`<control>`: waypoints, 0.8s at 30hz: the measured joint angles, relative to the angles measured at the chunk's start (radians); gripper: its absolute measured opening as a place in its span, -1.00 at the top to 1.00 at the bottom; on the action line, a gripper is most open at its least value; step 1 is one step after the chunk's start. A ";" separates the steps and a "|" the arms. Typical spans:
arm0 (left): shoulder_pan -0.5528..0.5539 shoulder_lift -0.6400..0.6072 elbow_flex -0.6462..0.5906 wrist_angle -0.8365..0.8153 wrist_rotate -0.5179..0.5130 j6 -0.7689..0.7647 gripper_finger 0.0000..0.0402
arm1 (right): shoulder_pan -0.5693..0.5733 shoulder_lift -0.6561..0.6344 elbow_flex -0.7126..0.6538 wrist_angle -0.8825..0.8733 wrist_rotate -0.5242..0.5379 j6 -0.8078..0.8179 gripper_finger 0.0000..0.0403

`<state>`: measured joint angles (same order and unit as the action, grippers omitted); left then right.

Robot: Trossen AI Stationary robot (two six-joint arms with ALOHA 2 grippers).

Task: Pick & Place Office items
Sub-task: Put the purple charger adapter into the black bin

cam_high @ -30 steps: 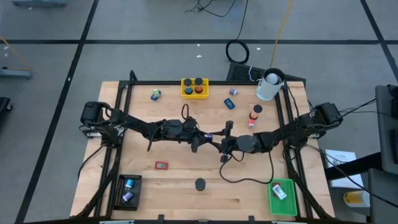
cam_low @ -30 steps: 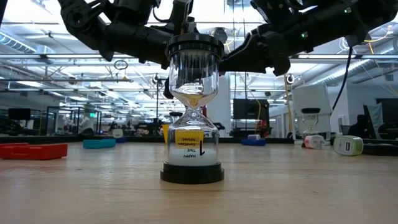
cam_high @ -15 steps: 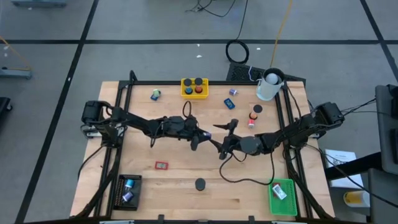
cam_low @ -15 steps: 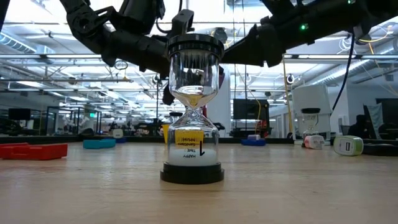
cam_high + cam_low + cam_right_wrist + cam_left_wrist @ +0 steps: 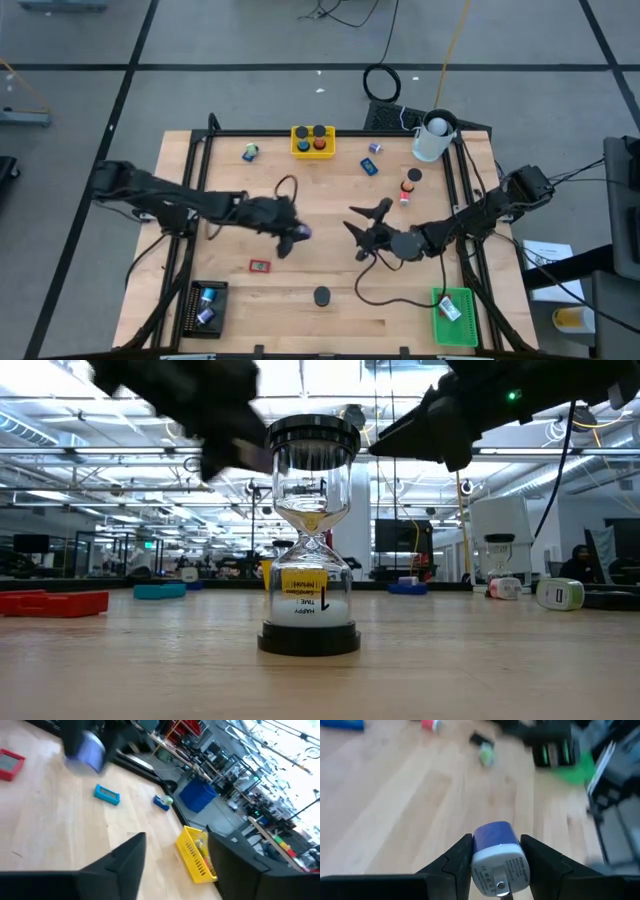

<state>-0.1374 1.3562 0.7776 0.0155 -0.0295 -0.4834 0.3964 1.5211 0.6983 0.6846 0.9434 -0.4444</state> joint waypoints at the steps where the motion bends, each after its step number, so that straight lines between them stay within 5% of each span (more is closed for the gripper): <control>1: -0.029 -0.037 0.000 -0.087 -0.014 -0.022 0.26 | 0.000 0.000 0.000 -0.002 -0.002 0.010 0.05; 10: -0.398 -0.167 0.000 -0.565 -0.068 -0.345 0.26 | -0.004 0.000 -0.006 -0.030 -0.056 0.105 0.60; 19: -0.703 -0.167 0.000 -0.637 0.067 -0.747 0.25 | -0.020 0.002 -0.038 -0.017 -0.137 0.148 0.95; 24: -0.804 -0.140 0.000 -0.694 0.094 -0.915 0.25 | -0.024 0.002 -0.051 -0.003 -0.137 0.148 0.98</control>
<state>-0.9411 1.2164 0.7776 -0.6783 0.0643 -1.3986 0.3729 1.5227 0.6476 0.6811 0.8066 -0.2962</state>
